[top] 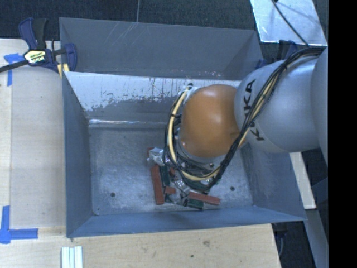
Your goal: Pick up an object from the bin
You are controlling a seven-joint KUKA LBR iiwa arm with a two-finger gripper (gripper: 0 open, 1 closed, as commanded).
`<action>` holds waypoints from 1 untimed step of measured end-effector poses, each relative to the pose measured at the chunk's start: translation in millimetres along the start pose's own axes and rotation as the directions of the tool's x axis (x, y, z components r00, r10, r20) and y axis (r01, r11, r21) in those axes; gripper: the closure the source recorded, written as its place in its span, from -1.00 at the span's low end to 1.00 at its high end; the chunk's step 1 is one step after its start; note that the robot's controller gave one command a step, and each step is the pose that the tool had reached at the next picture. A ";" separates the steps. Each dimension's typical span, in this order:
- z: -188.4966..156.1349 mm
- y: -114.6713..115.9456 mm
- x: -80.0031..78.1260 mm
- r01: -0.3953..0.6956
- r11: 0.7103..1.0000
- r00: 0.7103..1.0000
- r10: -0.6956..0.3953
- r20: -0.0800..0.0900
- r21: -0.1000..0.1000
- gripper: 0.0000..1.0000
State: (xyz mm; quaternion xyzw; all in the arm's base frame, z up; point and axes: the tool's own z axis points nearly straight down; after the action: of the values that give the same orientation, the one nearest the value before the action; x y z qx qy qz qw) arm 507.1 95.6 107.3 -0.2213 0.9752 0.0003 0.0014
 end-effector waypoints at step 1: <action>35.9 -58.4 20.2 0.006 1.000 1.000 -0.006 -0.001 0.002 -1.00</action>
Offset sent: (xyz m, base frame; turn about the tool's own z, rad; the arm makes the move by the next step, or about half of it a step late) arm 0.0057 -0.0580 -0.0357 -0.0122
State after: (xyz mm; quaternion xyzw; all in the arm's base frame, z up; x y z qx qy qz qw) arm 514.1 34.3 71.3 -0.2240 0.9746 -0.0006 0.0012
